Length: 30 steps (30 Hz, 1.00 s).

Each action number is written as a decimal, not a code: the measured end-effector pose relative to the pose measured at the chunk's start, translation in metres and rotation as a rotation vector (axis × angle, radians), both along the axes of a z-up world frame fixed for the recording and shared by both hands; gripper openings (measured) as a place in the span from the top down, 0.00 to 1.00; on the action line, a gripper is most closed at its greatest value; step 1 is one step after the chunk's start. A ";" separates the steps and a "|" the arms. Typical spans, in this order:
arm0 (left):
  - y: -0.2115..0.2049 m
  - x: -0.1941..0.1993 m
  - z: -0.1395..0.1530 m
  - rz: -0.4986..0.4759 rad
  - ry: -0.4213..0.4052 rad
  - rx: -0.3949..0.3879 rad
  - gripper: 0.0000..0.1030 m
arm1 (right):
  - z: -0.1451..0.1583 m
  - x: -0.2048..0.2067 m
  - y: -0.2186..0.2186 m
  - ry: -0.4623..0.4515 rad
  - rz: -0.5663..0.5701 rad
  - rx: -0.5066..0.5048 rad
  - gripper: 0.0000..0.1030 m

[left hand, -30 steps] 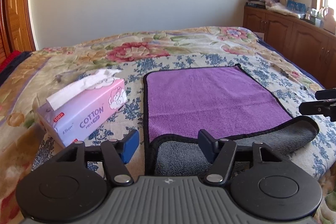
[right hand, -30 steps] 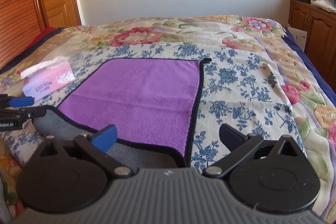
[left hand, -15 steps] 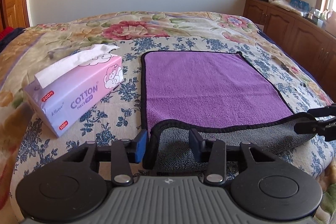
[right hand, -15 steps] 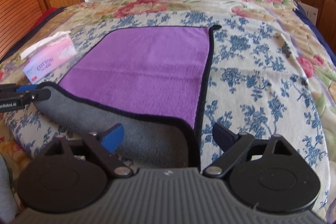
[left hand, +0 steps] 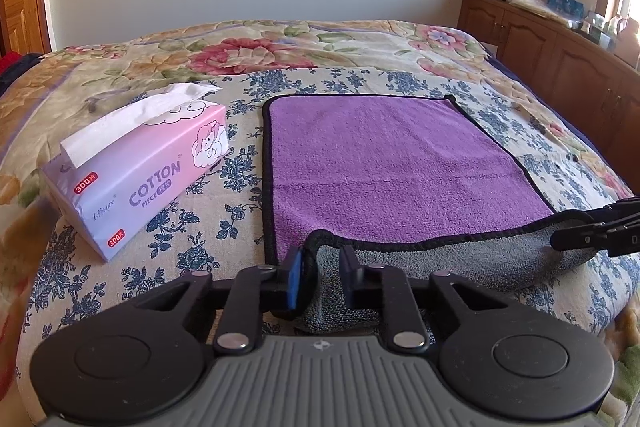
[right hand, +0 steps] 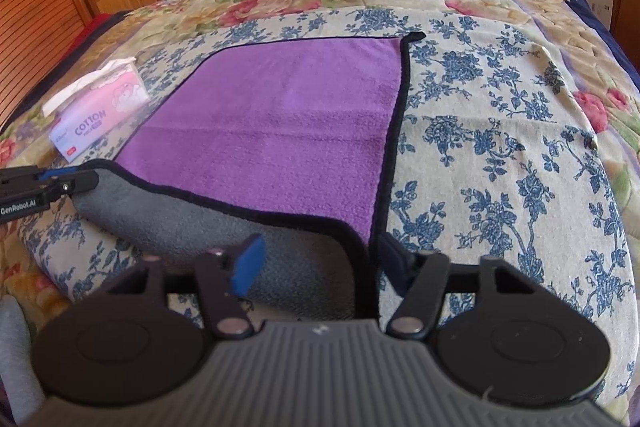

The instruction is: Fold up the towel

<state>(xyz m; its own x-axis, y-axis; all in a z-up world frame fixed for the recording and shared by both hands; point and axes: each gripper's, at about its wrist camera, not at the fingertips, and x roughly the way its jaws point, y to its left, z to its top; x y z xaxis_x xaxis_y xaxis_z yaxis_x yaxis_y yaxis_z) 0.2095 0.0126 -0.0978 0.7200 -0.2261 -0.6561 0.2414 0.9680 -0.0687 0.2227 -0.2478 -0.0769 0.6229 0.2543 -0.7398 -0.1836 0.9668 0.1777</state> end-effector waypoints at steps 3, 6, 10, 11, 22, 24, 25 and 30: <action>0.000 0.000 0.000 -0.002 -0.001 0.004 0.83 | 0.001 0.001 -0.002 -0.001 0.001 -0.002 0.54; -0.001 -0.001 0.000 -0.004 -0.004 0.008 0.84 | 0.002 0.000 -0.001 -0.003 0.006 -0.012 0.67; -0.001 -0.001 0.000 -0.008 -0.004 0.010 0.84 | 0.003 0.000 -0.001 -0.008 0.012 -0.034 0.79; -0.001 -0.001 0.000 -0.008 -0.005 0.009 0.86 | 0.003 0.000 -0.001 -0.007 0.013 -0.035 0.80; -0.002 -0.003 0.002 -0.006 -0.014 0.000 0.94 | 0.006 -0.001 -0.001 -0.036 0.028 -0.046 0.96; -0.002 -0.004 0.003 -0.006 -0.018 -0.002 0.94 | 0.008 -0.001 -0.001 -0.046 0.027 -0.041 0.96; -0.002 -0.005 0.004 -0.007 -0.021 -0.004 0.94 | 0.009 -0.002 -0.002 -0.050 0.026 -0.040 0.96; -0.005 -0.008 0.010 -0.024 -0.040 -0.002 0.94 | 0.012 -0.002 -0.003 -0.069 0.020 -0.033 0.96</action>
